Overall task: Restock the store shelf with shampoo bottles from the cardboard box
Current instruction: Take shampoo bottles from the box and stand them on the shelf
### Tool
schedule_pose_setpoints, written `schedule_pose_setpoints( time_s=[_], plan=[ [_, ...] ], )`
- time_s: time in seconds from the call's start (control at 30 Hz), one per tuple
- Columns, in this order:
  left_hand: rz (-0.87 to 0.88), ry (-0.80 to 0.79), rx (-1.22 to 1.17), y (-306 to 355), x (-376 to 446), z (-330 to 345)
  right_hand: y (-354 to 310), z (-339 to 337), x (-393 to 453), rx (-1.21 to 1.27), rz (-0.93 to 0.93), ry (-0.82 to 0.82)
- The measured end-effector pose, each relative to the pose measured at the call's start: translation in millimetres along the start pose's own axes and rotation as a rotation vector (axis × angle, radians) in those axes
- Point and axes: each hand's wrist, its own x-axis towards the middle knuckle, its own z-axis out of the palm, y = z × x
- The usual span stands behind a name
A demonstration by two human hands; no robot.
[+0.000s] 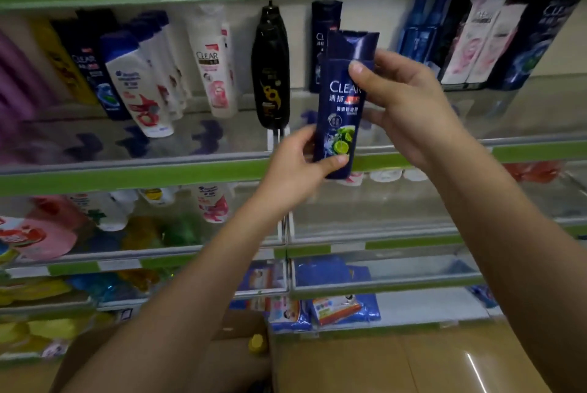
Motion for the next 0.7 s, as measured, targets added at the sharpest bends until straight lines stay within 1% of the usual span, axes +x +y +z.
schedule_pose_setpoints(
  time_s=[0.17,0.27,0.37,0.57,0.7],
  plan=[
    [-0.029,0.103,0.149,0.0,68.8,0.5,20.0,-11.9,58.6,0.068,-0.054,-0.01],
    [-0.064,0.136,0.203,-7.2,96.4,3.0,39.6,-16.7,83.9,0.054,-0.086,0.0],
    [-0.085,0.149,0.237,-16.6,115.8,8.9,57.2,-23.6,102.5,0.033,-0.107,-0.016],
    [-0.056,0.247,0.338,-25.5,141.8,23.1,73.7,-32.6,130.8,0.017,-0.166,-0.051],
    [-0.066,0.289,0.373,-33.0,159.7,30.2,78.5,-37.5,149.7,0.001,-0.153,-0.059]
  ],
)
